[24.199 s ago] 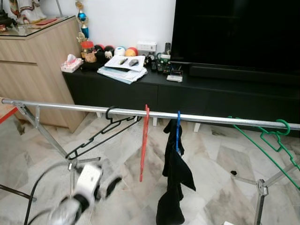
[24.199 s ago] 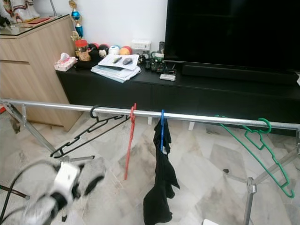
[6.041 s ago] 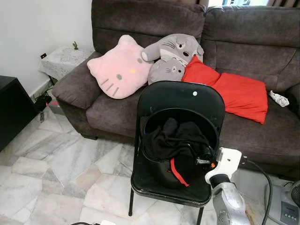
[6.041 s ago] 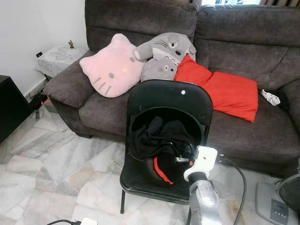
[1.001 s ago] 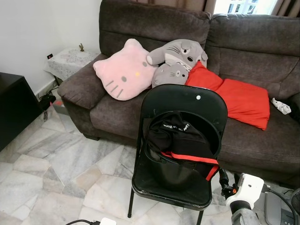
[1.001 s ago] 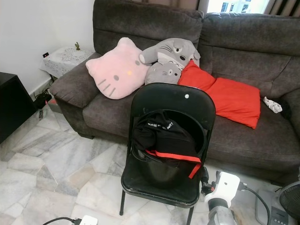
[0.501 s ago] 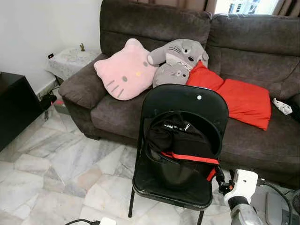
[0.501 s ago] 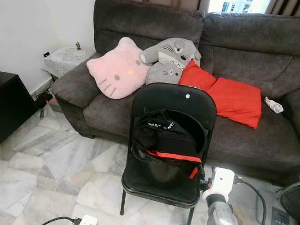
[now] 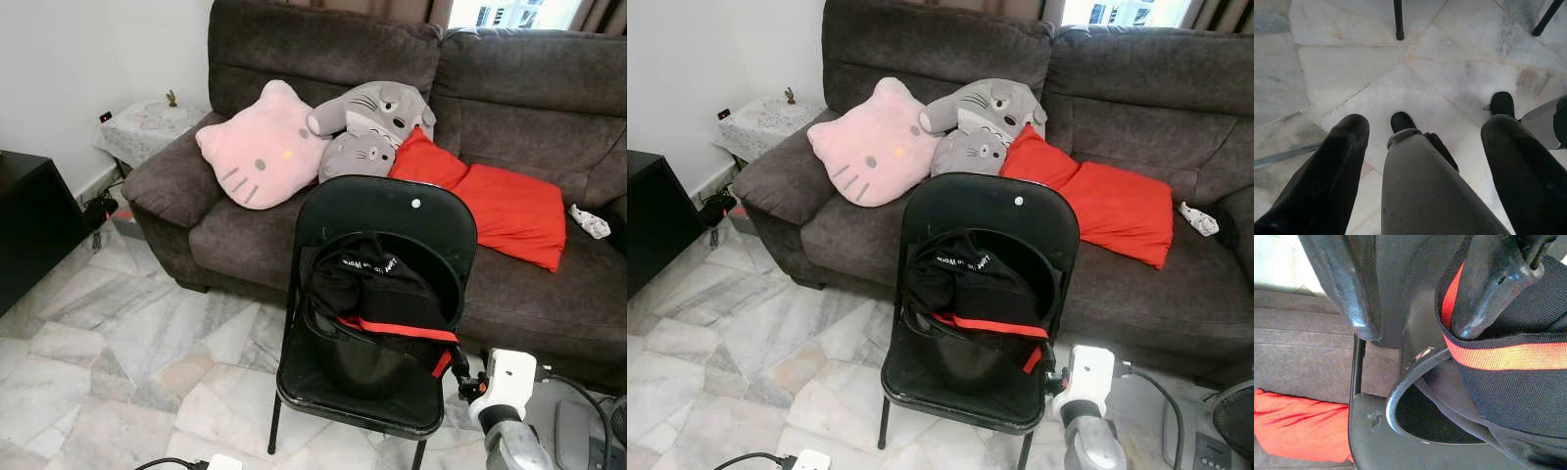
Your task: Hang hanger
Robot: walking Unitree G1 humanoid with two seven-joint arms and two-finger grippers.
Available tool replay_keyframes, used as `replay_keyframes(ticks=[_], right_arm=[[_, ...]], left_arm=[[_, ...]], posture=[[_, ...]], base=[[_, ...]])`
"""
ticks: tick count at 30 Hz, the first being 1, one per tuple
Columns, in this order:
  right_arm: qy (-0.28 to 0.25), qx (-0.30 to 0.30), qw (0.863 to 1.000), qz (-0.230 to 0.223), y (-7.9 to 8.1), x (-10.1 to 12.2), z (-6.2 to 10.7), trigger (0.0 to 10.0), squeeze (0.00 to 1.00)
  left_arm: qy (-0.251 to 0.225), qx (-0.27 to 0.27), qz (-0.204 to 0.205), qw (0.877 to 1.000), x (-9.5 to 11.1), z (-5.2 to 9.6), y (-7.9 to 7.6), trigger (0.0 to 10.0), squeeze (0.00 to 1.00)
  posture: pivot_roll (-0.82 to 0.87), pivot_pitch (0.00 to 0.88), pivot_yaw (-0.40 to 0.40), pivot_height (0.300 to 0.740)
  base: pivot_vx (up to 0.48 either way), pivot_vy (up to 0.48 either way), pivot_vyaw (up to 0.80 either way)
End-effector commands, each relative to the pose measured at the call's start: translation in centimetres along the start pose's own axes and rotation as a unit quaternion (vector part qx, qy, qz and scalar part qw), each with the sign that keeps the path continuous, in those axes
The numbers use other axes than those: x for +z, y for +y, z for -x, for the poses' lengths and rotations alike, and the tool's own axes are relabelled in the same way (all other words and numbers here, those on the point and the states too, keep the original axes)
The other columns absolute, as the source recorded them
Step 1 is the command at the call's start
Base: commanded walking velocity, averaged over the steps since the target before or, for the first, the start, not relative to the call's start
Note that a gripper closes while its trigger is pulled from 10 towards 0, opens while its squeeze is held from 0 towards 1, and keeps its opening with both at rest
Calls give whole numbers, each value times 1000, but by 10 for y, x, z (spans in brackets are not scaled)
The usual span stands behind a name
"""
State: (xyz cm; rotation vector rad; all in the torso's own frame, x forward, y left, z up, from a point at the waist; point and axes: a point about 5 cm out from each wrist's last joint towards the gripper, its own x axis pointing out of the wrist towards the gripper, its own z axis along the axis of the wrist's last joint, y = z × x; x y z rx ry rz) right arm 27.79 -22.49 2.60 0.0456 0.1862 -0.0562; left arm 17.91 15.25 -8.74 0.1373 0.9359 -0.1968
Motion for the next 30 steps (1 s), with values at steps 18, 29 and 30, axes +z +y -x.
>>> replay_keyframes(ticks=[18,29,30], right_arm=[[-24,43,997,54,14,11,-9,10000,0],[-22,34,996,82,6,20,-17,10000,0],[-22,34,996,82,5,21,-18,10000,0]], left_arm=[[15,-1,-8,1000,-6,1,2,10000,0],[15,-2,-7,1000,-6,1,2,10000,0],[15,-1,-7,1000,-6,1,3,10000,0]], posture=[[-64,73,28,740],[-57,76,35,740],[-57,76,35,740]], base=[[0,0,0],[0,0,0],[0,0,0]])
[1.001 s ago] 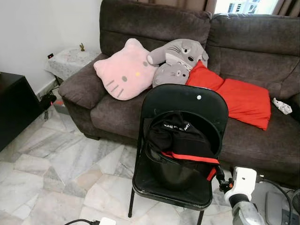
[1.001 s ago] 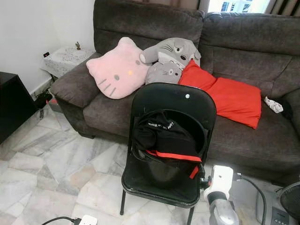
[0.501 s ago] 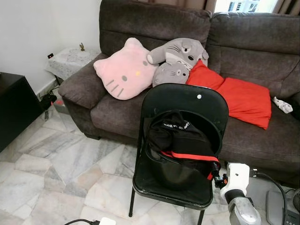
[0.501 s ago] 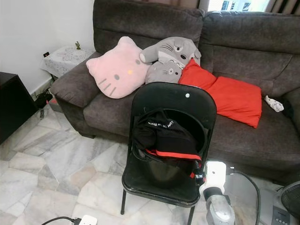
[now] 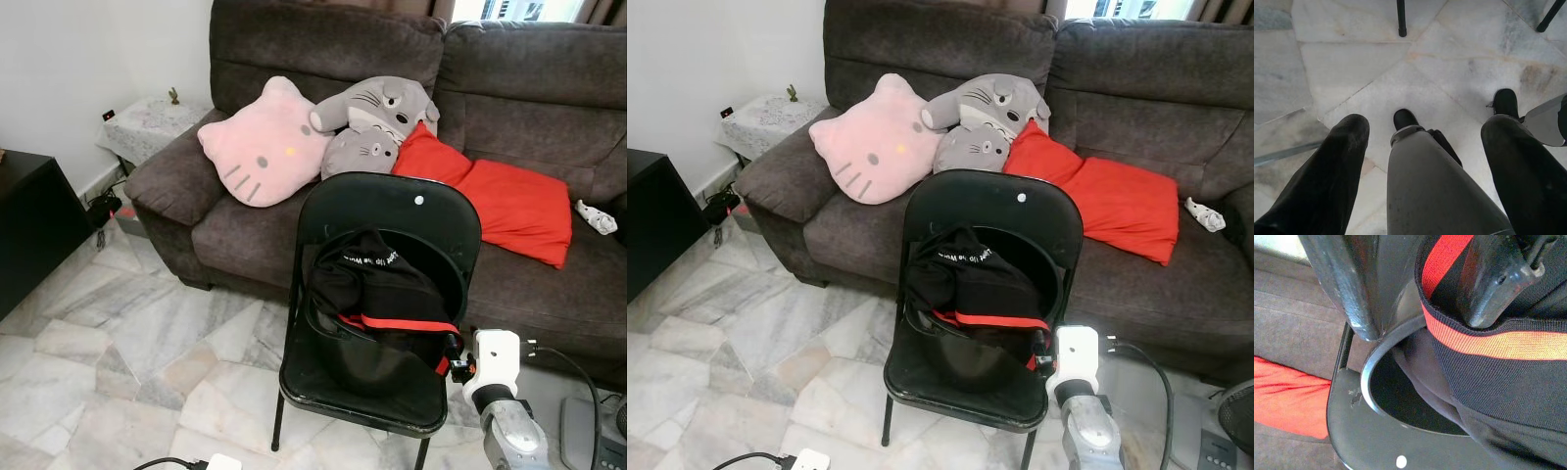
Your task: Hang hanger
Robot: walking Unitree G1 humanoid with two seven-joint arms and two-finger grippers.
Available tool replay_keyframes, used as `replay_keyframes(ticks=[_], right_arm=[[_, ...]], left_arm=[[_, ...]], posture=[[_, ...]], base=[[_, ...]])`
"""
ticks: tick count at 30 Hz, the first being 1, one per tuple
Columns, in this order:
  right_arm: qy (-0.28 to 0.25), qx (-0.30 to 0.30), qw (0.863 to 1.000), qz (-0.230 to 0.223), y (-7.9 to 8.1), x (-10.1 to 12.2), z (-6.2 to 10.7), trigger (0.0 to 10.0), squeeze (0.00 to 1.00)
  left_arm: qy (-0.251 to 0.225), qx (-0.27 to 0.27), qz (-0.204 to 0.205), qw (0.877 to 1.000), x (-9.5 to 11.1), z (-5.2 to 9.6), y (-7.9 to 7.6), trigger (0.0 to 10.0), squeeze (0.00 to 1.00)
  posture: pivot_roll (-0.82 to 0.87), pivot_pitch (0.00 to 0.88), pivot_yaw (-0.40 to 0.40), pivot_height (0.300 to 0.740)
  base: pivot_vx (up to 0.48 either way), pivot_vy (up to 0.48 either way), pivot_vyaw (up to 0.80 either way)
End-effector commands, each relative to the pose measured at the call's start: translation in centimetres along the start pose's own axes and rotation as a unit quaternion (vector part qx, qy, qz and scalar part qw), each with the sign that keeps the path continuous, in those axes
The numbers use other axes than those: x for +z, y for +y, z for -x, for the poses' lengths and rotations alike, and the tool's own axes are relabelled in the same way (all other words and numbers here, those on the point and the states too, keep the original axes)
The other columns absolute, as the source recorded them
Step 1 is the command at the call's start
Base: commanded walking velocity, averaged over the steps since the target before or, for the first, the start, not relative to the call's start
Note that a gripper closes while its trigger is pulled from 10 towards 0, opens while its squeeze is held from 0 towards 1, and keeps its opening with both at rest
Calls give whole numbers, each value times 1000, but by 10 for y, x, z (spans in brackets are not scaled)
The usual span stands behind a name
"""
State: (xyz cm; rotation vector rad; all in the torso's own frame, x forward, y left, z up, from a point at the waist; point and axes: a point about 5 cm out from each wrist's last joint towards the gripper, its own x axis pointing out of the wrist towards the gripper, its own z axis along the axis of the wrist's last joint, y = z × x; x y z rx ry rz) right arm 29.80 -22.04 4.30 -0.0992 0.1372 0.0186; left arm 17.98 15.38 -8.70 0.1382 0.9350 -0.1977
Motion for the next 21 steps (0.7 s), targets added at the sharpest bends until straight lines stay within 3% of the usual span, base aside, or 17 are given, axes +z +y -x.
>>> replay_keyframes(ticks=[1,7,13,21], right_arm=[[2,3,1000,8,-2,2,-2,10000,0],[-2,11,1000,7,-2,10,-10,10000,0],[21,65,998,16,9,11,-18,10000,0],[45,88,995,27,15,11,-23,10000,0]], left_arm=[[16,-1,-6,1000,-6,1,1,10000,0],[15,0,-7,1000,-6,1,2,10000,0],[15,2,-6,1000,-6,1,2,10000,0],[16,2,-6,1000,-6,1,3,10000,0]], posture=[[-56,76,36,740],[-53,75,41,740],[-42,75,43,740],[-36,76,45,740]], base=[[0,0,0],[0,0,0],[0,0,0],[0,0,0]])
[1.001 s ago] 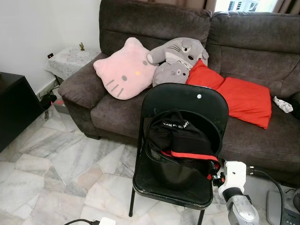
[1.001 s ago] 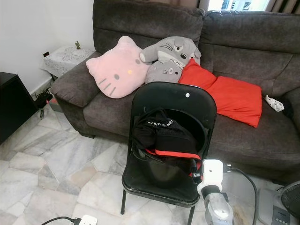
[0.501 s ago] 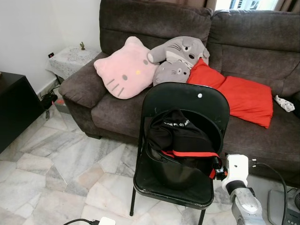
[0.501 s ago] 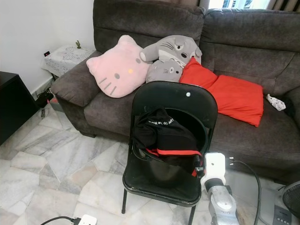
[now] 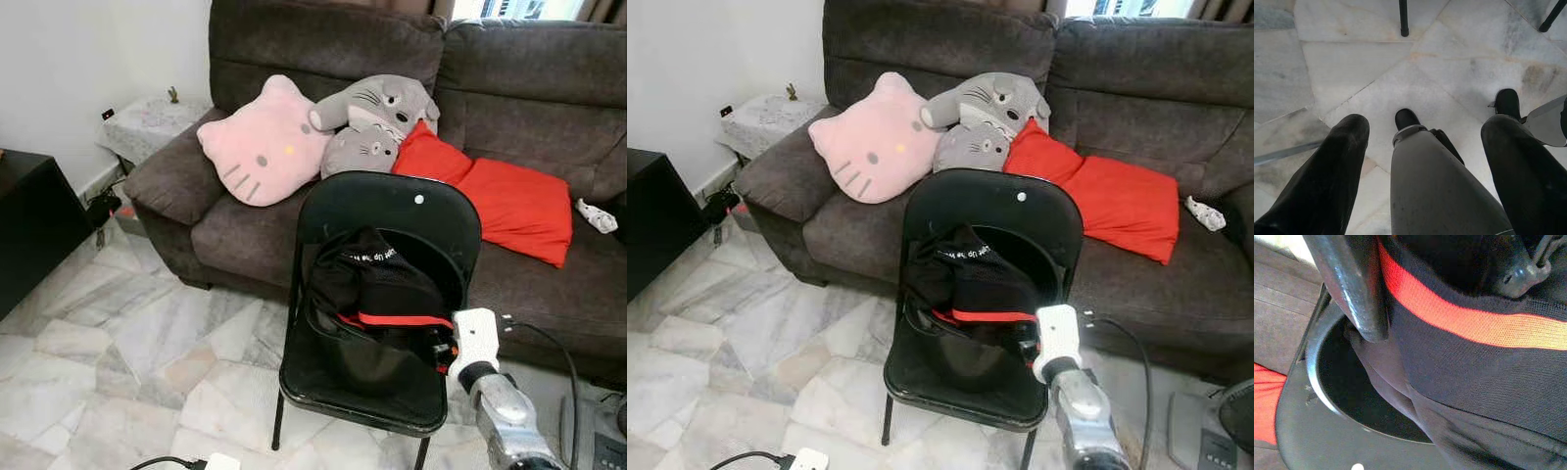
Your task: Hang hanger
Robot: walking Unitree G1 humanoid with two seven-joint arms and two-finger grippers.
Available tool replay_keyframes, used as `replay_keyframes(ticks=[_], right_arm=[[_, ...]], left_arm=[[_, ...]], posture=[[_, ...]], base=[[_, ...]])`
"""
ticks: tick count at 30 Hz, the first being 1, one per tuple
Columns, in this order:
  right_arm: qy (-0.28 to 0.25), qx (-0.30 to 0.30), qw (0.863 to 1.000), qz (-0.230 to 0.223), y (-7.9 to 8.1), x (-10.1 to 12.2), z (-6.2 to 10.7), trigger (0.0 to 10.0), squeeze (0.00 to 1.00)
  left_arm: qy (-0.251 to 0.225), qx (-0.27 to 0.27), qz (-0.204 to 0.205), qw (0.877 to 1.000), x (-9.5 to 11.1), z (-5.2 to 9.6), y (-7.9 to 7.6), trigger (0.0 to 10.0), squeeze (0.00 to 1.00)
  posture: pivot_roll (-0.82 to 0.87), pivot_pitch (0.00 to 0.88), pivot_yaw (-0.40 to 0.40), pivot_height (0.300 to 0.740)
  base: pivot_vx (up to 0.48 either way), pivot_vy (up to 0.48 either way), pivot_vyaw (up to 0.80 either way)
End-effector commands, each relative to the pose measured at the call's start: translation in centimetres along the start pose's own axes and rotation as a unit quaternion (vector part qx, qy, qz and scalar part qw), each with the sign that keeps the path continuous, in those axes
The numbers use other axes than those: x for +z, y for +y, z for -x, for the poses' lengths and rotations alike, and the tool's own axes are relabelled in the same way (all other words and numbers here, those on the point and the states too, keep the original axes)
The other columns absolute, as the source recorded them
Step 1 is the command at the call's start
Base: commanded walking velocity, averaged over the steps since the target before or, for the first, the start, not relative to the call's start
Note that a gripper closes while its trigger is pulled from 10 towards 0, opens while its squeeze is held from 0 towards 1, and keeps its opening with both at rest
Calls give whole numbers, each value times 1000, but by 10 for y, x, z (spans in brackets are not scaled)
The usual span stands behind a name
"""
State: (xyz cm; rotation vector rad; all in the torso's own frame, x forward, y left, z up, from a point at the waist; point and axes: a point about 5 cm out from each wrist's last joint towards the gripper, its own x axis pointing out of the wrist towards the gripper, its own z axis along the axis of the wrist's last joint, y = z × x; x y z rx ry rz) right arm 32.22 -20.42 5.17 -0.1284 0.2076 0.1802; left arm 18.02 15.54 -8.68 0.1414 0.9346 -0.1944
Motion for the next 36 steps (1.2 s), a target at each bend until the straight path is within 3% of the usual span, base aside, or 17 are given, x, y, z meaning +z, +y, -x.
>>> replay_keyframes(ticks=[1,5,6,7,8,36], right_arm=[[13,7,1000,5,1,-1,-2,10000,0],[8,4,1000,0,3,2,-4,10000,0],[4,1,1000,-7,3,4,-5,1059,0],[4,1,1000,-7,3,4,-5,1059,0],[2,0,1000,-10,3,5,-6,0,0],[-8,-11,1000,-15,8,14,-14,0,0]], left_arm=[[16,0,-5,1000,-6,1,1,10000,0],[15,0,-5,1000,-6,1,1,10000,0],[15,1,-5,1000,-6,1,1,10000,0],[15,1,-5,1000,-6,1,1,10000,0],[15,1,-5,1000,-6,1,1,10000,0],[17,1,-6,1000,-7,1,1,10000,0]], posture=[[-34,76,46,740],[-31,77,46,740],[-32,76,45,740],[-32,76,45,740],[-32,77,45,740],[-25,77,47,740]], base=[[0,0,0],[0,0,0],[0,0,0],[0,0,0],[0,0,0],[0,0,0]])
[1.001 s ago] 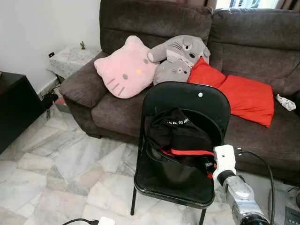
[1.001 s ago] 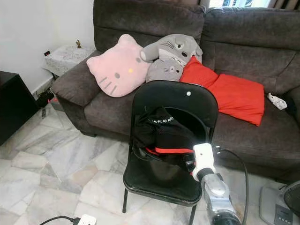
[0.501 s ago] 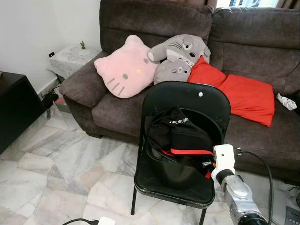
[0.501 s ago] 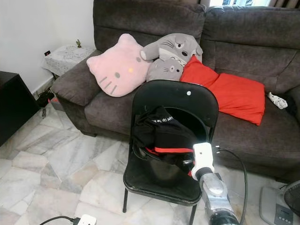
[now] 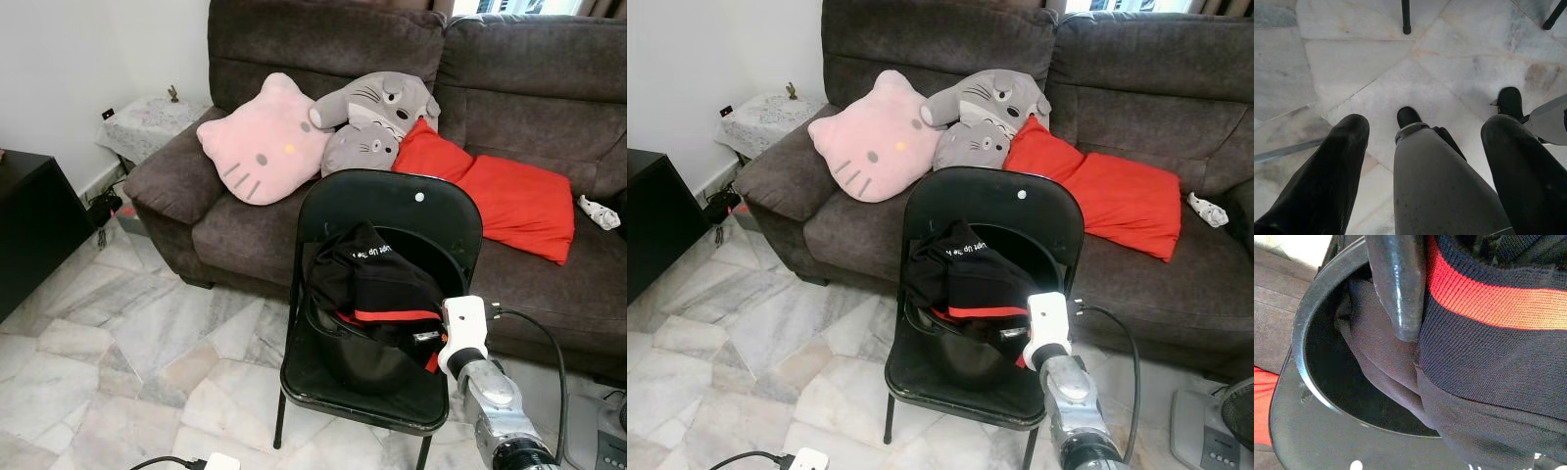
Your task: Hang hanger
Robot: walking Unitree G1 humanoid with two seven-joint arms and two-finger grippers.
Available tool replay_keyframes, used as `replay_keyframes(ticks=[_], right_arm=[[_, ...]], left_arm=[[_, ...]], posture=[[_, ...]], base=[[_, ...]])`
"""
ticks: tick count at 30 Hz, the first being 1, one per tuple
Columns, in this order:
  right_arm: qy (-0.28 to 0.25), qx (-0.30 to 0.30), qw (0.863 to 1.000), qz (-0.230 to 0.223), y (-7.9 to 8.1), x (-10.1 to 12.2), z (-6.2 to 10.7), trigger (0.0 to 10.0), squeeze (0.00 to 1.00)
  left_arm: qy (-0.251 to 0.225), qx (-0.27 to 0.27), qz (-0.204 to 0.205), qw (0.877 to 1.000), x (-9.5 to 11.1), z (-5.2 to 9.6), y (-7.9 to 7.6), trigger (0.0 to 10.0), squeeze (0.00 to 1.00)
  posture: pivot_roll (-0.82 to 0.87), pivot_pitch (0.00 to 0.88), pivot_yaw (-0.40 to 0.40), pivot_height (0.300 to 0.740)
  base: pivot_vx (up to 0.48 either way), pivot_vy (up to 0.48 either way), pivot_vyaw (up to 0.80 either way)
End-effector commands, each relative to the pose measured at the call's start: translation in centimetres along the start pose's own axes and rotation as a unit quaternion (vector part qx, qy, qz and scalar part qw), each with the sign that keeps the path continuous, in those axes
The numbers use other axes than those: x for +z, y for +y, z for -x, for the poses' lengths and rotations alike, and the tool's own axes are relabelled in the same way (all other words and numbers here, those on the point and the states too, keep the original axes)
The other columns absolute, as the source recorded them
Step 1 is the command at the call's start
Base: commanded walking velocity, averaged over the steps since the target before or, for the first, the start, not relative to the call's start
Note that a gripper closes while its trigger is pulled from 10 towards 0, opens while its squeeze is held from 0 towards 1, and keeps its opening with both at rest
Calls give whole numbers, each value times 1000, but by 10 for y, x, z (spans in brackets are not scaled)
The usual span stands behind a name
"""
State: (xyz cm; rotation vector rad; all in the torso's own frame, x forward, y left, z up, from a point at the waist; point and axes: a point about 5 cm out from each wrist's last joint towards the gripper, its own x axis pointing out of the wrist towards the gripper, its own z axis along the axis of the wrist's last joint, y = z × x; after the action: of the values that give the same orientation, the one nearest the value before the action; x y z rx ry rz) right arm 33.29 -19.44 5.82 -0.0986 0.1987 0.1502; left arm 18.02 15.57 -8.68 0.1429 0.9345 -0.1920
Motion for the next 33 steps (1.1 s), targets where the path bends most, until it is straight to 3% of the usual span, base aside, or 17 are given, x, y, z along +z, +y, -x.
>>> replay_keyframes(ticks=[1,18,25,28,33], right_arm=[[-3,2,1000,1,2,5,-3,0,0],[-11,-4,1000,2,6,10,-7,0,0],[-28,-51,998,0,-1,20,-10,0,0],[-72,-98,993,7,-6,39,-13,0,0],[-127,-112,985,22,-3,64,-16,0,0]], left_arm=[[17,0,-6,1000,-7,1,0,10000,0],[17,1,-7,1000,-7,1,0,10000,0],[17,0,-8,1000,-8,1,0,10000,0],[19,0,-9,1000,-9,2,0,10000,0],[20,-1,-8,1000,-11,2,-1,10000,0]], posture=[[-25,77,47,740],[-24,63,46,740],[-27,57,45,740],[-31,49,43,740],[-37,36,41,740]], base=[[0,0,0],[0,0,0],[0,0,0],[0,0,0],[0,0,0]])
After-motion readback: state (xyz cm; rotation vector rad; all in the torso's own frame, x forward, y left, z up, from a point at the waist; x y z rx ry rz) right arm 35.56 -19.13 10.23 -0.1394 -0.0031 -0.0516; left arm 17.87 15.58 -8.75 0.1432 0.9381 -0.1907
